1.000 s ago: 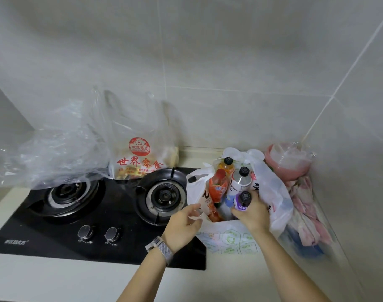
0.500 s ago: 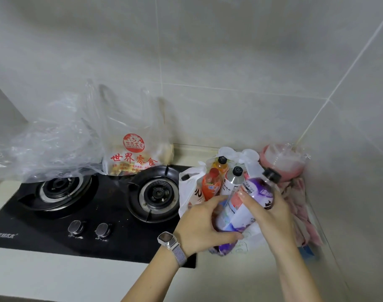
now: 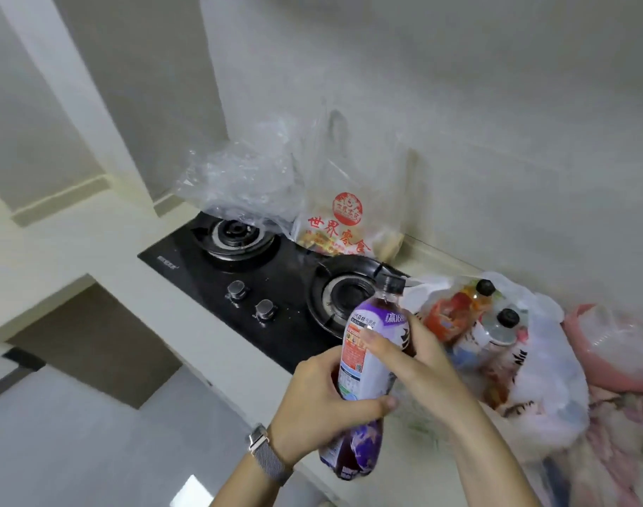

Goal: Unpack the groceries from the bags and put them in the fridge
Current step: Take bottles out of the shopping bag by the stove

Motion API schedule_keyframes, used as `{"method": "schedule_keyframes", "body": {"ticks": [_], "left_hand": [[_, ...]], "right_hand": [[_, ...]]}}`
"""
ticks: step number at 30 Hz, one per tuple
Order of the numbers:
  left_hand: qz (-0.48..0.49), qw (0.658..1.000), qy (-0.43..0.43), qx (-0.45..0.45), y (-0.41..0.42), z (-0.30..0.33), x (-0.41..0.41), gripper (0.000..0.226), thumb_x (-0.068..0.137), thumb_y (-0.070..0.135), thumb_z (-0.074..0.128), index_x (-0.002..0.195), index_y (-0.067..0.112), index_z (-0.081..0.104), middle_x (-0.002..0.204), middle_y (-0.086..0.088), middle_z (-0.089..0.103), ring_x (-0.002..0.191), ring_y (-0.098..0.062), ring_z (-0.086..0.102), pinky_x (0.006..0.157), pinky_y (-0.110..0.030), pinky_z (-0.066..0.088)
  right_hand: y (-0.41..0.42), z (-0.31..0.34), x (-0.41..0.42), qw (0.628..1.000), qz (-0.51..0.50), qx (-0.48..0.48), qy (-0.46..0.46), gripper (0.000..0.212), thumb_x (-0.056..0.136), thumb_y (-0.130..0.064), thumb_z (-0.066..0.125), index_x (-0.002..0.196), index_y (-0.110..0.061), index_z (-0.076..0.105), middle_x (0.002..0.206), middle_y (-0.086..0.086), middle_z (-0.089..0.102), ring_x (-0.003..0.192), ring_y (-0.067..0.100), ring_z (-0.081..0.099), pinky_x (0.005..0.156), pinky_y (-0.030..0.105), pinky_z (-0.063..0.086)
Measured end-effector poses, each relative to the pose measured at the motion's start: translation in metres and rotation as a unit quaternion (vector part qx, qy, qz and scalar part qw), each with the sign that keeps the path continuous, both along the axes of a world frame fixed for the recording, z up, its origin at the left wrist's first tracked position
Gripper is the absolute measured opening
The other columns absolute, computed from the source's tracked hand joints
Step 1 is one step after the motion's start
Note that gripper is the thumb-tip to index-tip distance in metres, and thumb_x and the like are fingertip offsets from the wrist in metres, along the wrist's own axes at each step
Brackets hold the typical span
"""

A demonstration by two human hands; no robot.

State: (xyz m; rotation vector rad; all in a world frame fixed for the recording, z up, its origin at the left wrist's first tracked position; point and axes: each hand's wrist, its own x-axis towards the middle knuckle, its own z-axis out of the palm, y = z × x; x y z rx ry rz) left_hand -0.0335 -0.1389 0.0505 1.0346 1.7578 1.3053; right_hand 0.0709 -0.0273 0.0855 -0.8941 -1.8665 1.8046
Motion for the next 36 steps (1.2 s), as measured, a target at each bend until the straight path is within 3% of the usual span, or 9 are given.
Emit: {"method": "schedule_keyframes", "body": {"ticks": [3, 6, 9, 12, 14, 17, 25, 28, 36], "left_hand": [[0.101, 0.993, -0.059, 0.001, -0.051, -0.001, -0.016, 0.039, 0.058, 0.039, 0.084, 0.089, 0.022, 0.07, 0.082, 0.004, 0.074, 0.073, -0.01, 0.068, 0.068, -0.023, 0.053], [0.206, 0.973, -0.106, -0.003, -0.108, -0.001, -0.027, 0.047, 0.056, 0.041, 0.084, 0.094, 0.017, 0.07, 0.085, -0.001, 0.075, 0.078, -0.015, 0.07, 0.071, -0.027, 0.056], [0.326, 0.938, -0.123, 0.009, -0.172, 0.002, -0.029, 0.05, 0.053, 0.037, 0.086, 0.094, 0.012, 0.07, 0.087, -0.006, 0.076, 0.083, -0.021, 0.072, 0.073, -0.033, 0.059], [0.422, 0.896, -0.136, 0.031, -0.24, 0.008, -0.023, 0.044, 0.057, 0.027, 0.085, 0.095, 0.012, 0.069, 0.084, -0.004, 0.076, 0.078, -0.018, 0.073, 0.064, -0.023, 0.055], [0.474, 0.869, -0.139, 0.043, -0.285, 0.011, -0.015, 0.05, 0.054, 0.034, 0.085, 0.097, 0.014, 0.068, 0.086, -0.004, 0.076, 0.079, -0.02, 0.073, 0.066, -0.026, 0.057], [0.546, 0.826, -0.125, 0.058, -0.344, 0.015, 0.005, 0.057, 0.049, 0.046, 0.081, 0.097, 0.018, 0.067, 0.087, -0.003, 0.075, 0.081, -0.021, 0.073, 0.07, -0.031, 0.059], [0.688, 0.711, -0.136, 0.061, -0.484, 0.017, 0.107, 0.065, 0.043, 0.046, 0.082, 0.1, 0.018, 0.065, 0.085, 0.001, 0.075, 0.079, -0.015, 0.072, 0.064, -0.022, 0.056], [0.754, 0.64, -0.137, 0.062, -0.522, 0.014, 0.152, 0.068, 0.039, 0.043, 0.083, 0.098, 0.014, 0.066, 0.084, -0.001, 0.076, 0.077, -0.016, 0.073, 0.064, -0.022, 0.055], [0.914, 0.381, -0.1, 0.094, -0.59, 0.012, 0.25, 0.07, 0.034, 0.047, 0.081, 0.094, 0.014, 0.065, 0.083, -0.005, 0.076, 0.074, -0.021, 0.073, 0.062, -0.026, 0.056]], "right_hand": [[-0.027, -0.002, -0.03, 0.992, 0.128, -0.008, -0.006, 0.05, 0.071, -0.057, 0.066, 0.114, -0.031, 0.062, 0.11, -0.006, 0.072, 0.104, 0.01, 0.067, 0.089, 0.034, 0.054], [-0.062, -0.008, -0.061, 0.975, 0.216, 0.035, -0.045, 0.037, 0.077, -0.056, 0.064, 0.107, -0.036, 0.064, 0.105, -0.007, 0.072, 0.096, 0.011, 0.068, 0.084, 0.034, 0.056], [-0.1, -0.024, -0.086, 0.951, 0.282, 0.083, -0.099, 0.013, 0.088, -0.036, 0.065, 0.101, -0.035, 0.066, 0.098, -0.008, 0.072, 0.084, 0.007, 0.069, 0.081, 0.028, 0.055], [-0.148, -0.036, -0.105, 0.919, 0.346, 0.138, -0.131, 0.013, 0.086, -0.027, 0.067, 0.096, -0.035, 0.067, 0.091, -0.011, 0.071, 0.08, 0.002, 0.066, 0.074, 0.016, 0.051], [-0.188, -0.04, -0.116, 0.898, 0.388, 0.159, -0.128, 0.013, 0.086, -0.023, 0.067, 0.094, -0.034, 0.068, 0.089, -0.009, 0.071, 0.078, -0.001, 0.065, 0.071, 0.012, 0.049], [-0.257, -0.038, -0.127, 0.861, 0.455, 0.203, -0.104, 0.013, 0.088, -0.021, 0.066, 0.094, -0.032, 0.068, 0.087, -0.012, 0.069, 0.079, -0.006, 0.062, 0.068, 0.008, 0.046], [-0.427, -0.034, -0.114, 0.731, 0.617, 0.287, -0.047, 0.01, 0.092, -0.029, 0.06, 0.101, -0.033, 0.064, 0.092, -0.015, 0.066, 0.081, 0.0, 0.062, 0.063, 0.009, 0.047], [-0.485, -0.04, -0.105, 0.646, 0.676, 0.355, -0.033, 0.015, 0.093, -0.031, 0.055, 0.107, -0.033, 0.06, 0.09, -0.019, 0.061, 0.079, 0.0, 0.06, 0.067, 0.012, 0.048], [-0.64, -0.045, -0.074, 0.417, 0.8, 0.422, 0.093, 0.019, 0.092, -0.038, 0.051, 0.11, -0.037, 0.058, 0.097, -0.02, 0.063, 0.086, 0.003, 0.061, 0.078, 0.027, 0.053]]}}
